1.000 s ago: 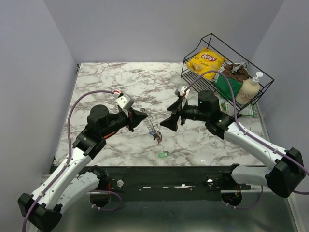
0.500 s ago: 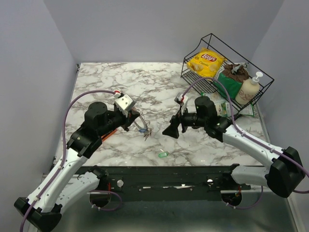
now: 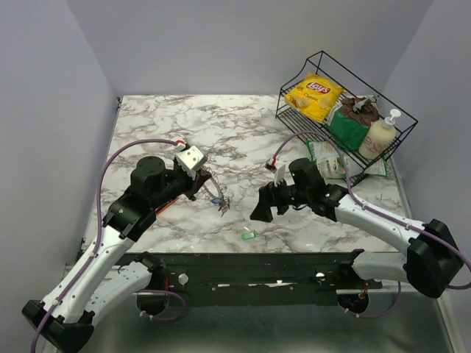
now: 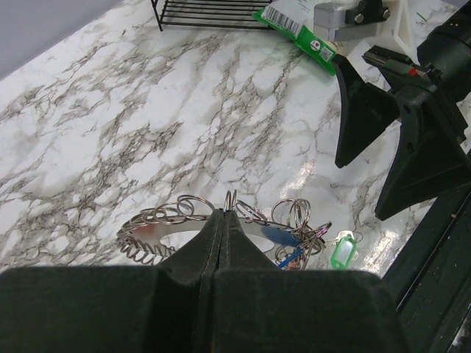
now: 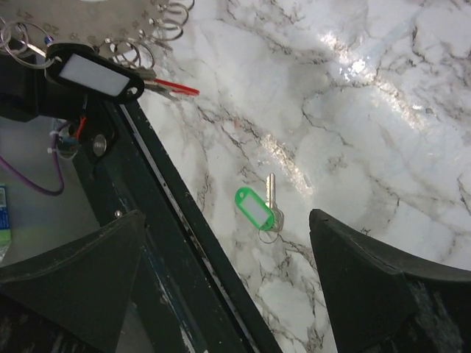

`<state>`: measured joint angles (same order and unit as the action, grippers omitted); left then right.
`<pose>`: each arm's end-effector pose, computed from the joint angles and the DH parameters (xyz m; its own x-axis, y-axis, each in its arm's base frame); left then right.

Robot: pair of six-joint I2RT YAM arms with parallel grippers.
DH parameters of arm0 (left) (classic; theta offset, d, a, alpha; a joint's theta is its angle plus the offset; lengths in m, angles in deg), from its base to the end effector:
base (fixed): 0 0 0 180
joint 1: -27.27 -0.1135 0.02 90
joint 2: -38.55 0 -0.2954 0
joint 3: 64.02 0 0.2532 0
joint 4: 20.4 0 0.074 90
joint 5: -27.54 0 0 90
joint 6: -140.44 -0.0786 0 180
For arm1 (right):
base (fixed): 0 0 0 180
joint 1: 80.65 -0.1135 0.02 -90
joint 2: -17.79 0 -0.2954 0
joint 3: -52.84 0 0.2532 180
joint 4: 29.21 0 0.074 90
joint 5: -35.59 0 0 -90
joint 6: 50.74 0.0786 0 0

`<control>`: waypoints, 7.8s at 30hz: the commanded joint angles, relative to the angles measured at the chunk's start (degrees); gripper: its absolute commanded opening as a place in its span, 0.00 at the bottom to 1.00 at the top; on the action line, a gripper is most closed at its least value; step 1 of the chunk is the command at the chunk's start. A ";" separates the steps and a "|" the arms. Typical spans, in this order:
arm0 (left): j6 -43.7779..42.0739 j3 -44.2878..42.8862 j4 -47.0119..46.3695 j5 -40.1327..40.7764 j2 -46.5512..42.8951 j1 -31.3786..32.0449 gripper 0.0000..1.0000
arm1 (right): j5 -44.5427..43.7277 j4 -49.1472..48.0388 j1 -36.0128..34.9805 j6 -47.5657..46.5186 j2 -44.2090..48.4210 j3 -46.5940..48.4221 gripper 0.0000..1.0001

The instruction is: Put the keys on the keyring

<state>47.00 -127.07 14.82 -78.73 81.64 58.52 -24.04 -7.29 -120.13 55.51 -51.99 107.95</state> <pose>0.1480 -0.1156 0.3624 -0.1809 0.1771 -0.9674 0.7413 0.6710 -0.0157 0.1883 0.2066 0.2420 -0.6829 -0.2497 -0.6865 -0.6987 0.4976 0.5140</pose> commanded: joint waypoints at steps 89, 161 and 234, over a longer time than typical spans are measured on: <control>2.56 0.65 -1.48 5.90 -4.16 -1.54 0.00 | -30.72 16.85 -23.18 -8.60 -15.66 11.51 0.02; 0.28 9.97 -12.11 -18.44 -10.13 -1.54 0.00 | -2.51 6.55 -9.12 -26.09 3.95 20.02 0.01; 1.25 9.88 -11.15 -14.58 -9.25 -1.54 0.00 | -0.22 14.03 -15.18 -28.82 -10.81 35.93 0.01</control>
<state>48.14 -116.38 5.82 -92.94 72.33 57.23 -23.30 5.65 -134.71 27.30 -61.74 141.48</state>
